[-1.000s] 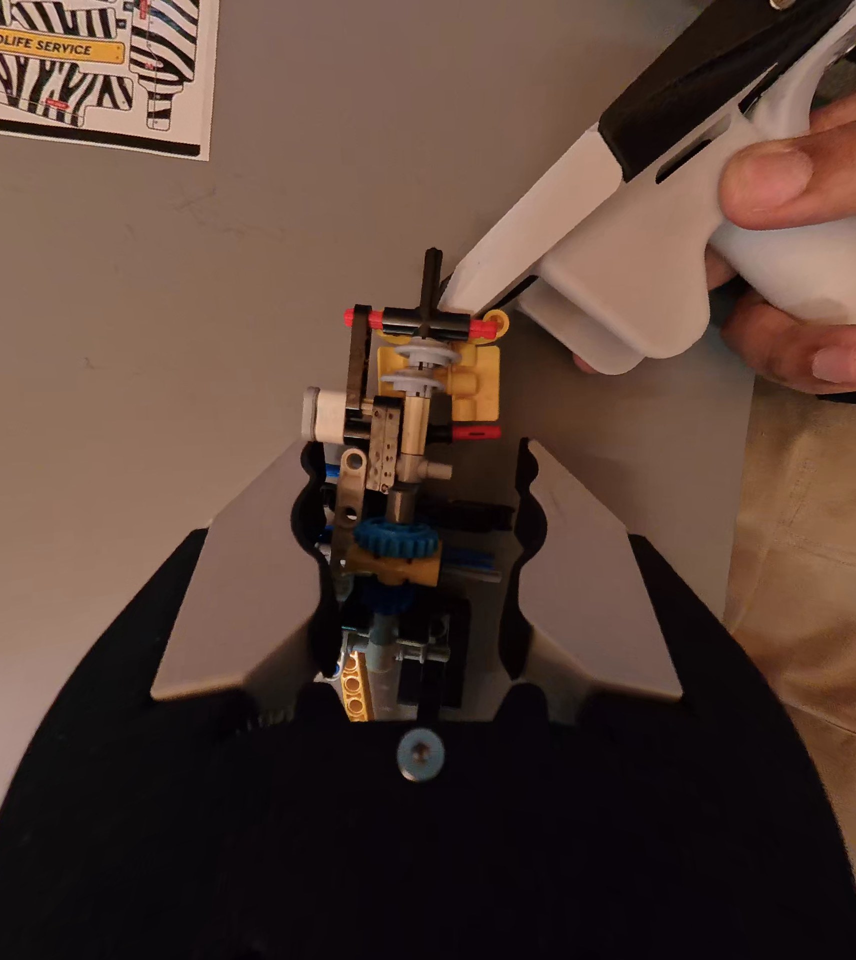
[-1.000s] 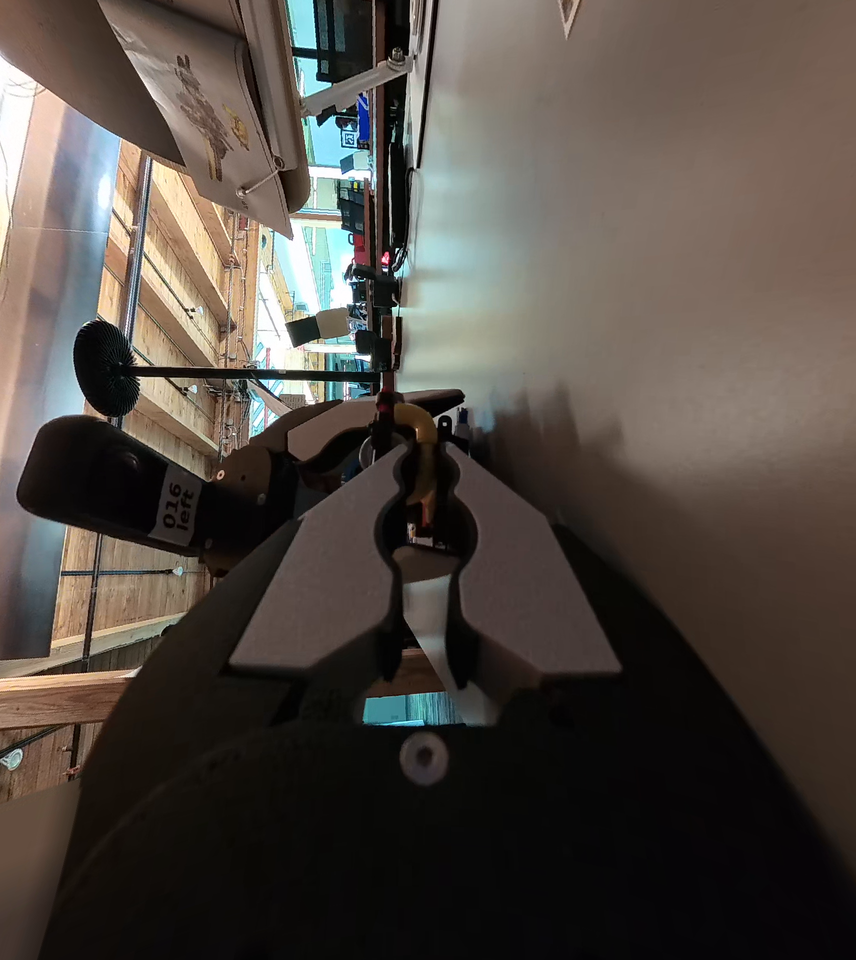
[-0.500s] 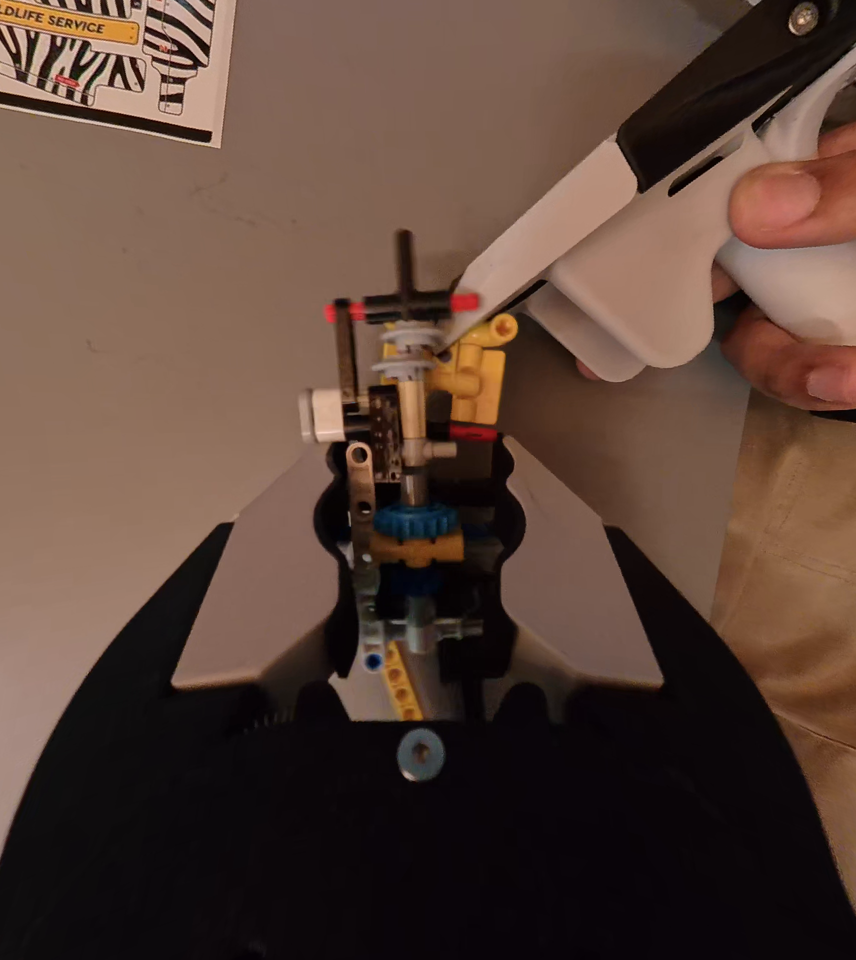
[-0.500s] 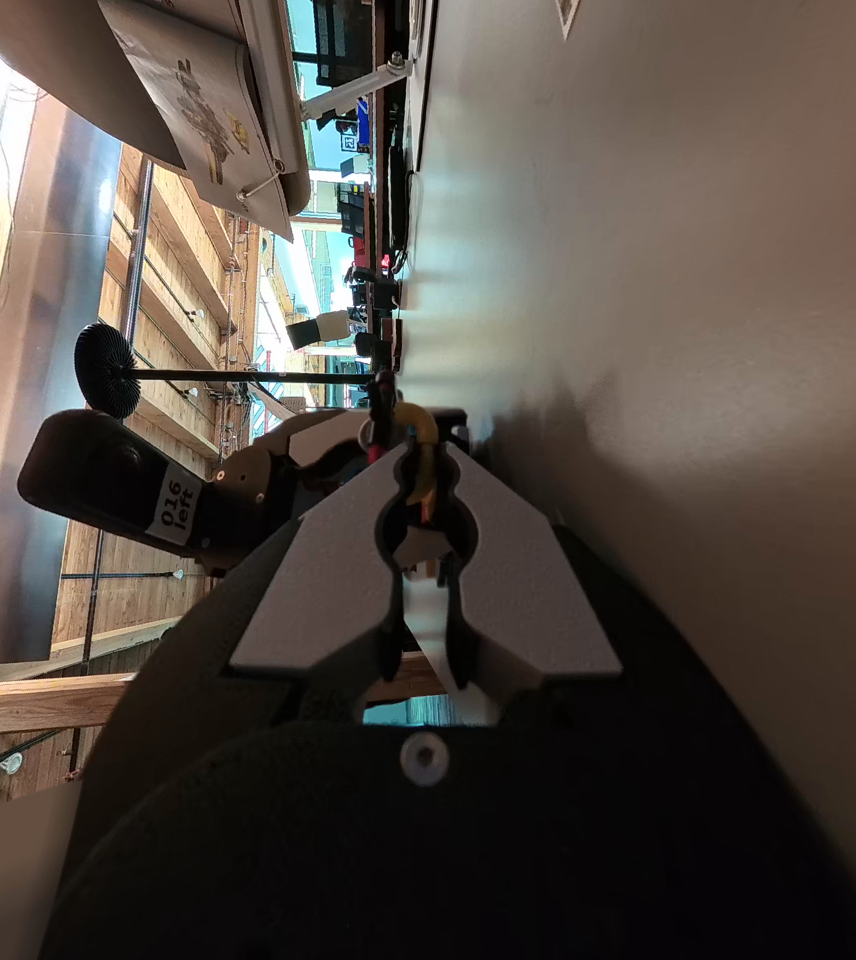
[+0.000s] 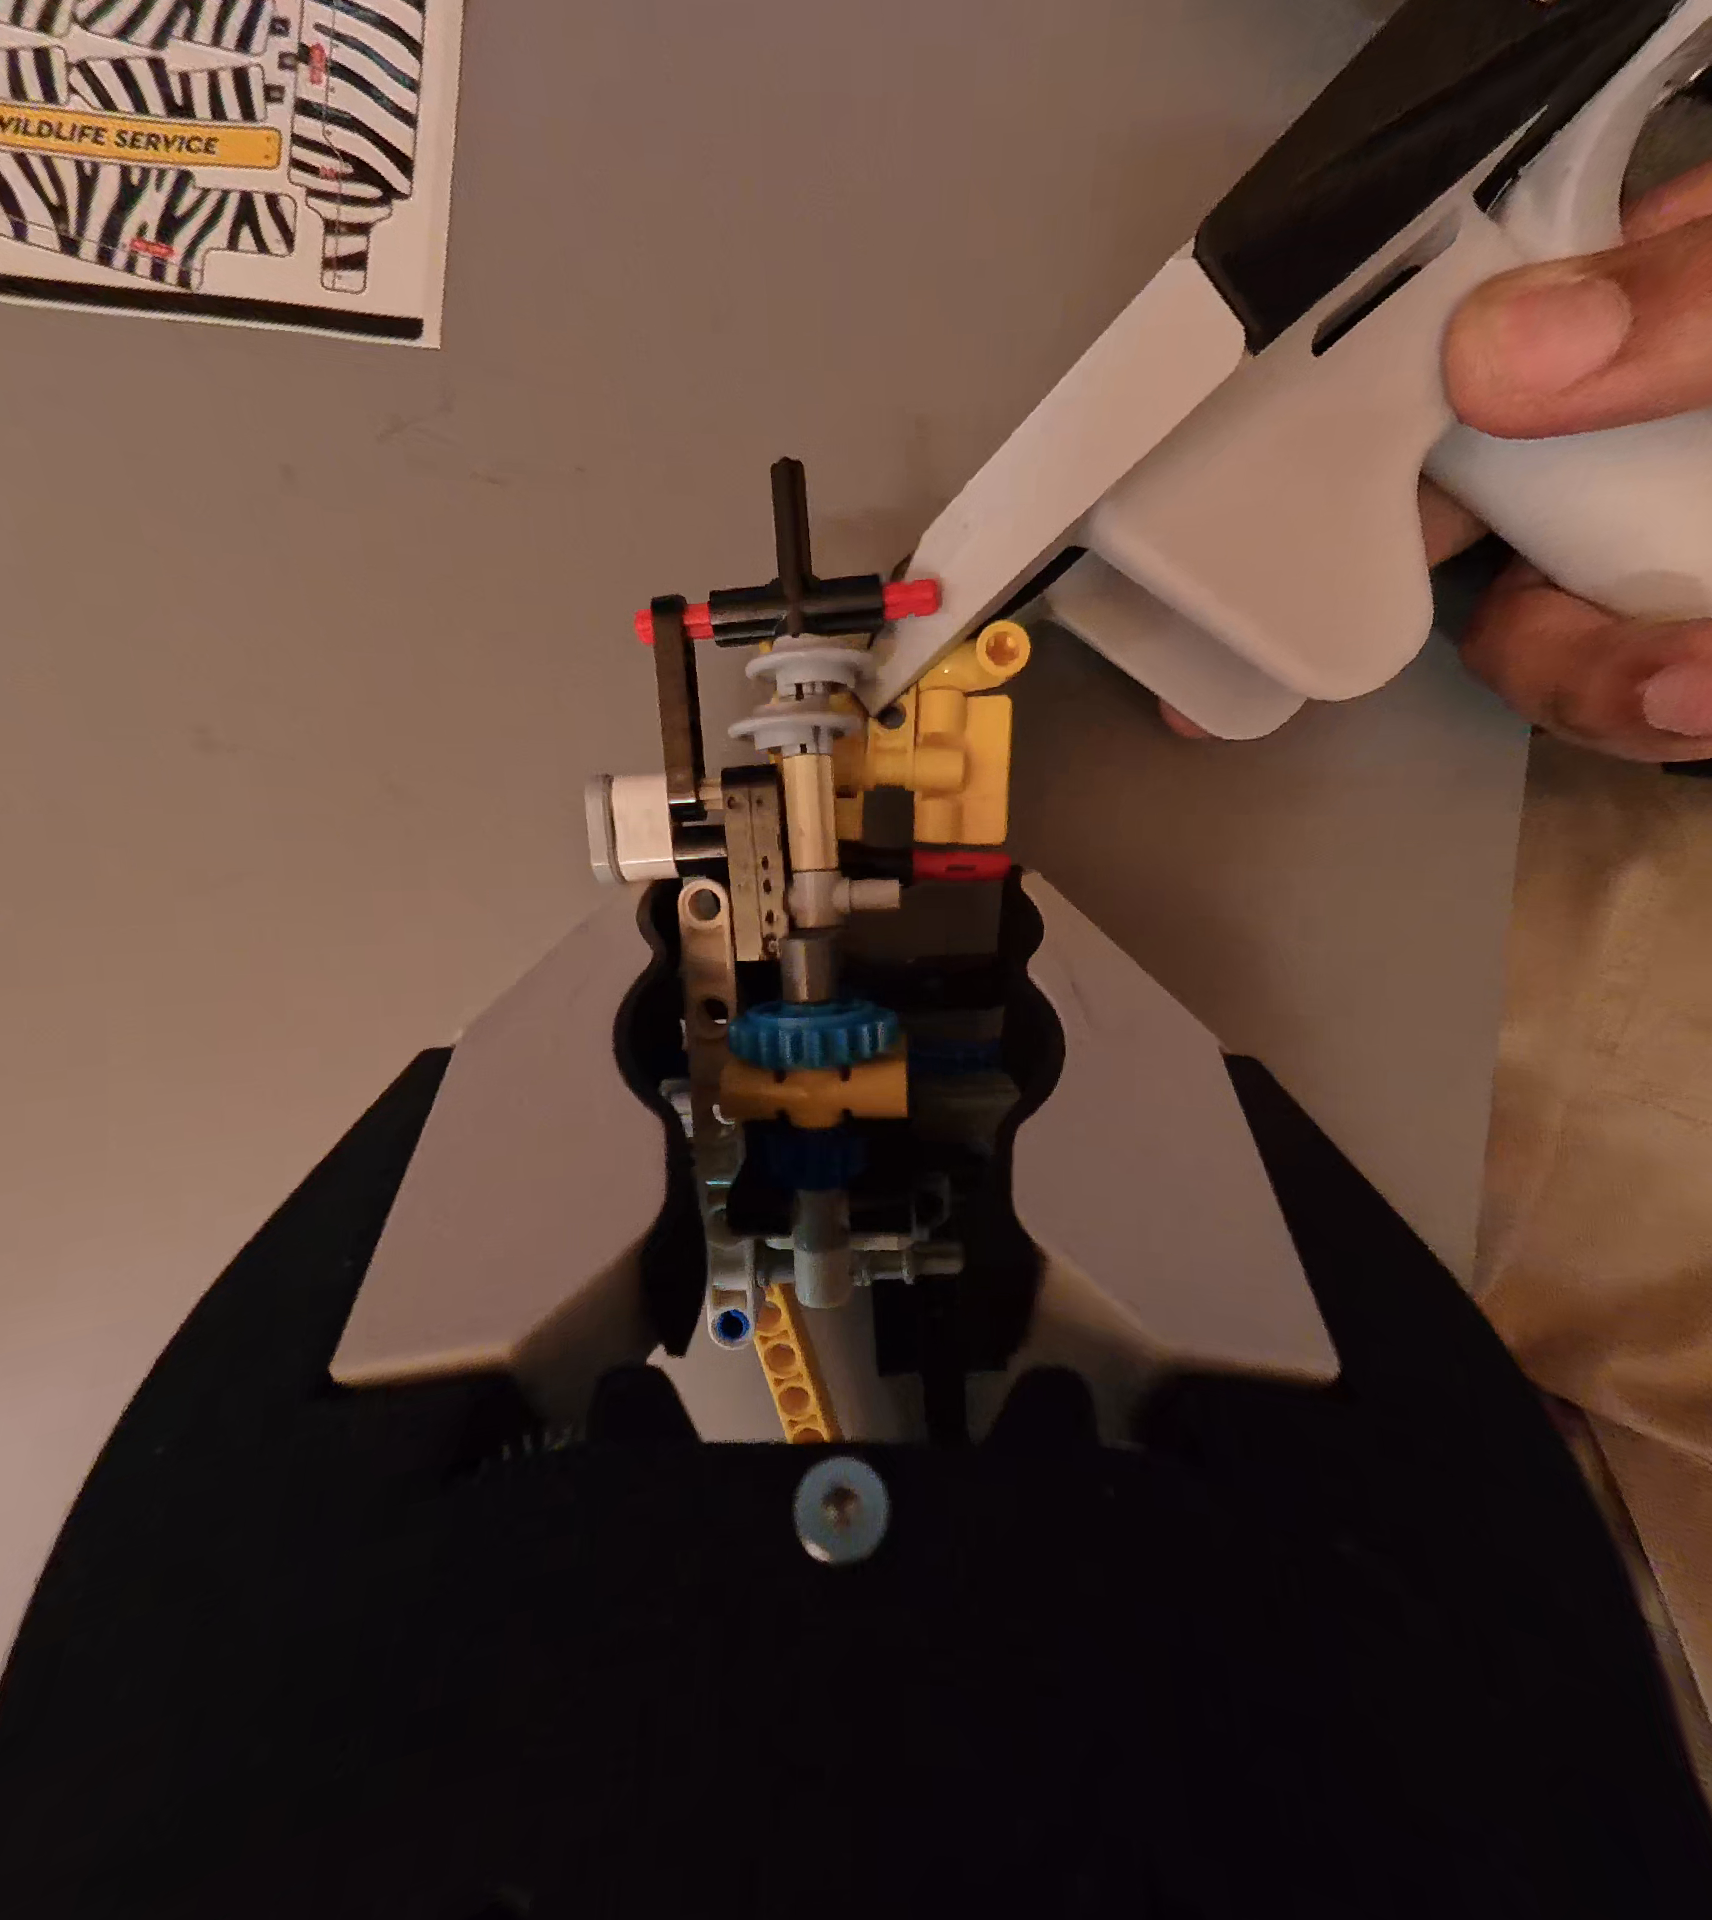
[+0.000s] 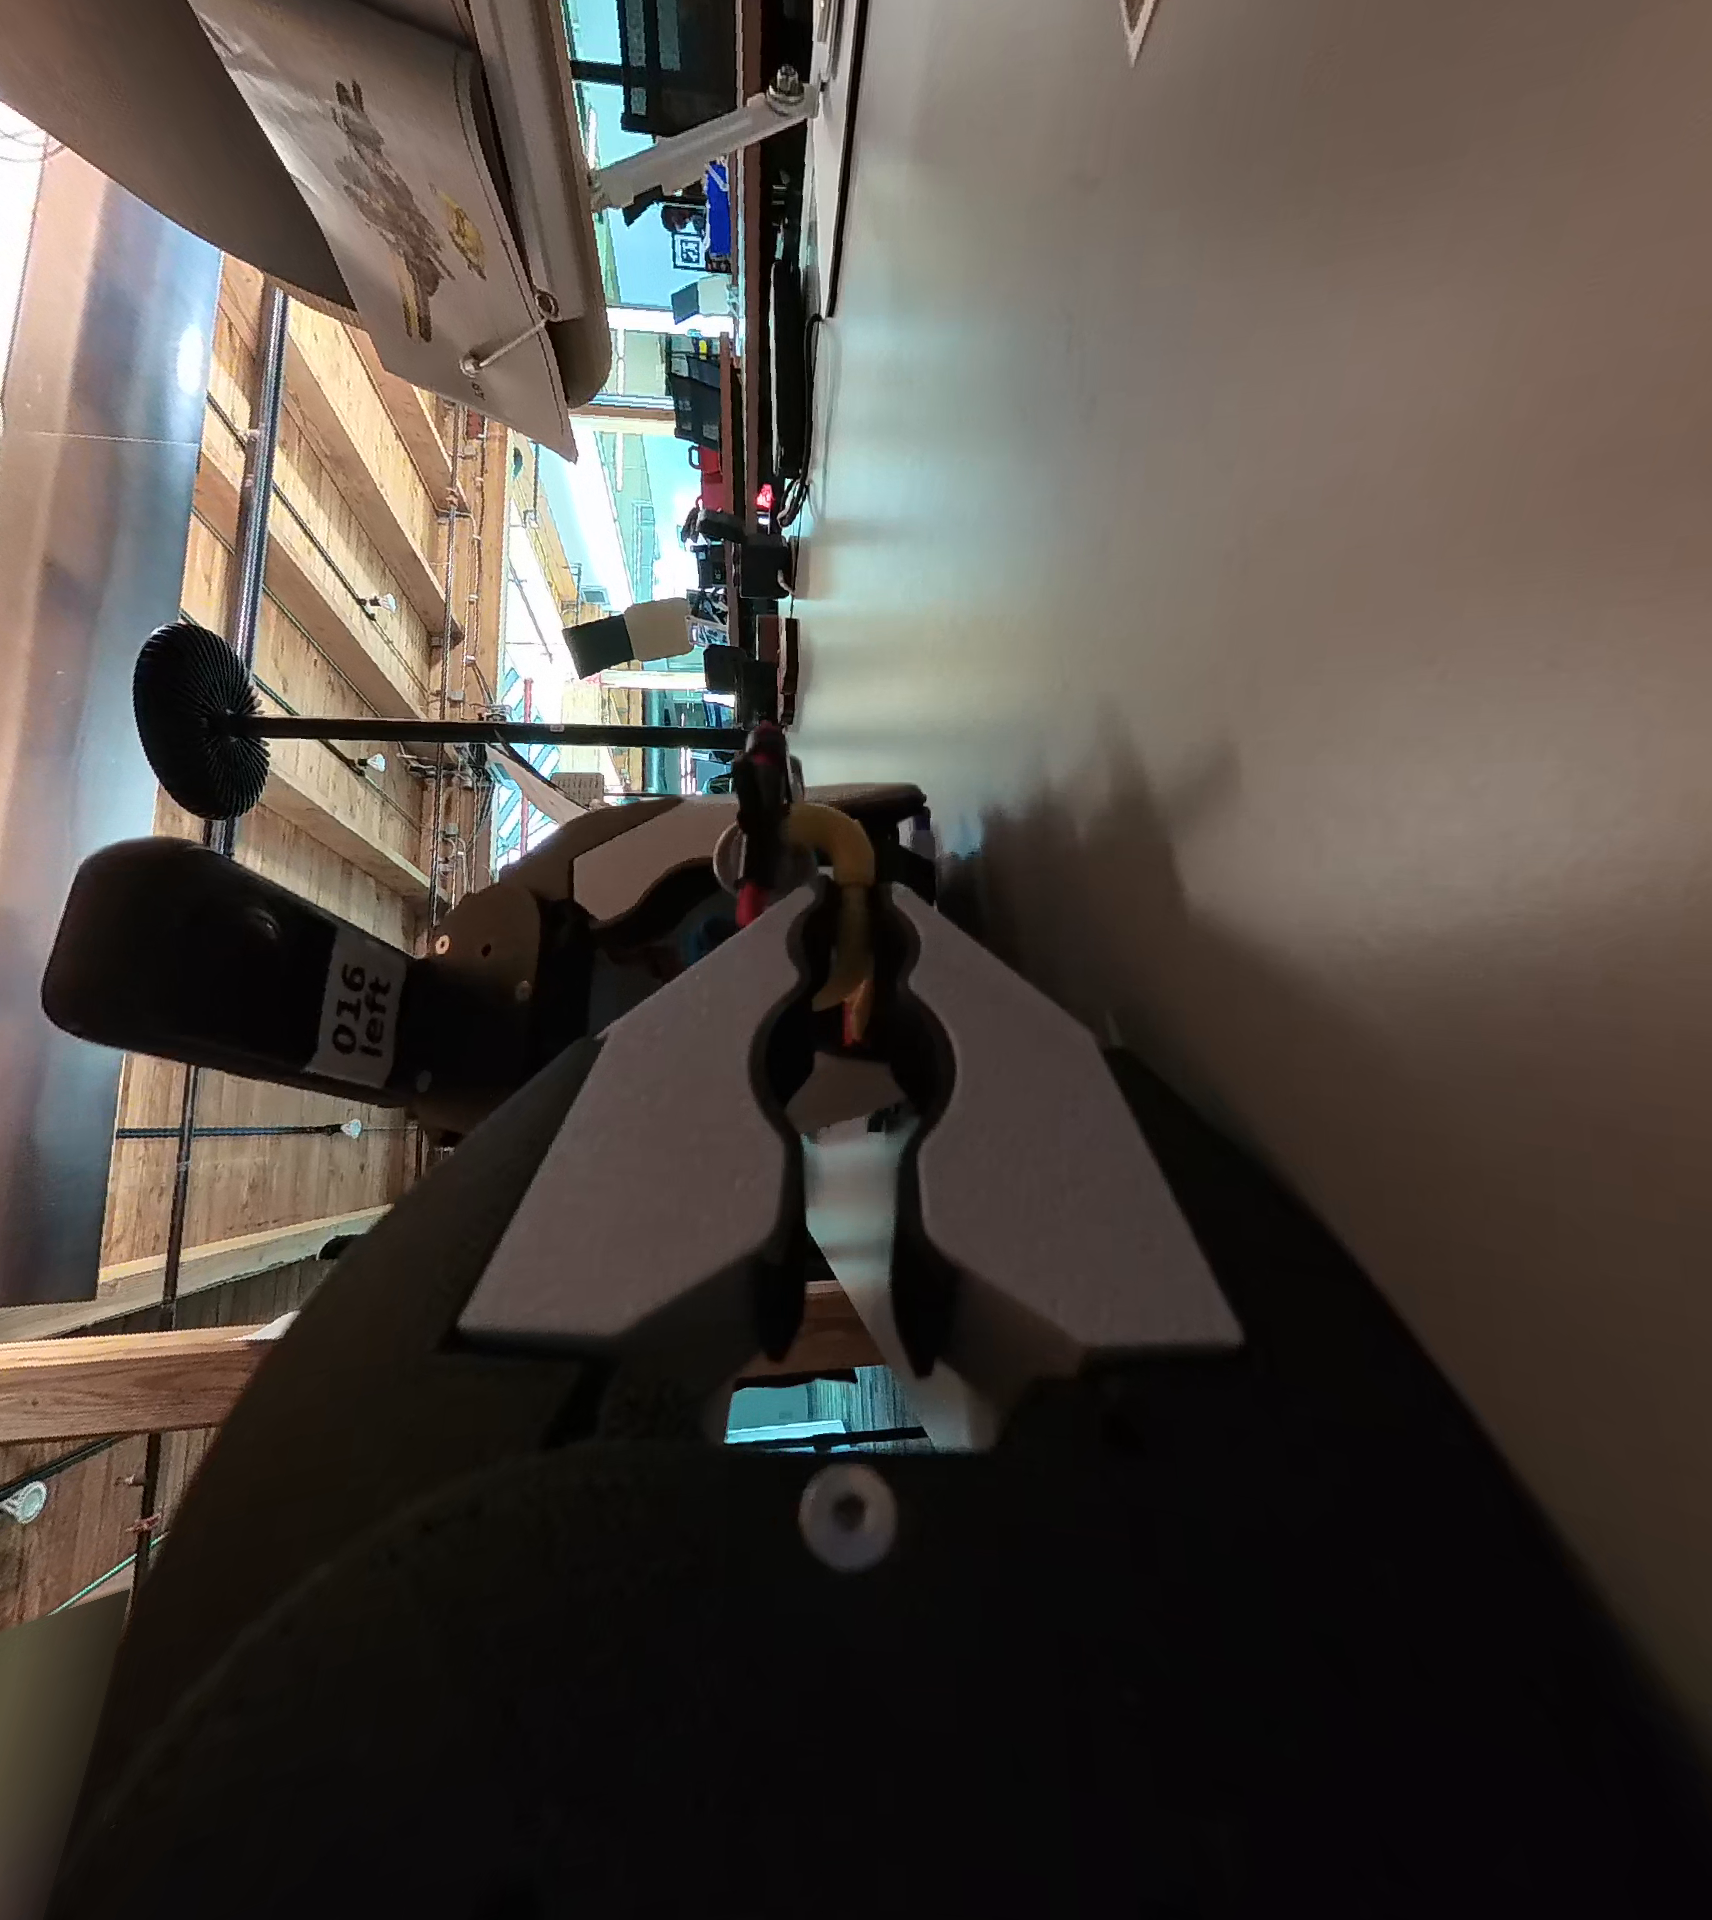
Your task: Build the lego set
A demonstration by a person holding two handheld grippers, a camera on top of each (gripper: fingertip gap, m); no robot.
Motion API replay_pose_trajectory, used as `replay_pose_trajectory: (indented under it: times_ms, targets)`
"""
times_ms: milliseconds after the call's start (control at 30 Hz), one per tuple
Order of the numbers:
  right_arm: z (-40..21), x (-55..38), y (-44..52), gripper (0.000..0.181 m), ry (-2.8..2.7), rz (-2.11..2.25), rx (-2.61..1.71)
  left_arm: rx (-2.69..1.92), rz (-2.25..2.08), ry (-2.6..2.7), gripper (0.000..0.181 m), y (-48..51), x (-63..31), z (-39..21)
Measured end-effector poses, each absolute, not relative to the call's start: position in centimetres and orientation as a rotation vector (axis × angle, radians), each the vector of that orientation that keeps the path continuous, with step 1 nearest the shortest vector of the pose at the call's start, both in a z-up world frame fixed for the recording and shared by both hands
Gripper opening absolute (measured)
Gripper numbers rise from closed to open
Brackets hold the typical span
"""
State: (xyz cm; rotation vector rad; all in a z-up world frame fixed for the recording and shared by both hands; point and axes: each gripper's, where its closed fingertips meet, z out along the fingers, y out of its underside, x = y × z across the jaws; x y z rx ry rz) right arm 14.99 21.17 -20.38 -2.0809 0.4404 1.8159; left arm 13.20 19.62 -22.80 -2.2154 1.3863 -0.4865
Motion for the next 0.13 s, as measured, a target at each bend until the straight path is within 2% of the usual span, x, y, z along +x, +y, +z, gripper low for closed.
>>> replay_pose_trajectory:
  times_ms: [133]
  targets:
    - [-20.32,15.27,21.37,0.006,0.46,1.813,-2.066,-2.207,-0.486,1.4,0.062,19.68,13.32,-22.85]
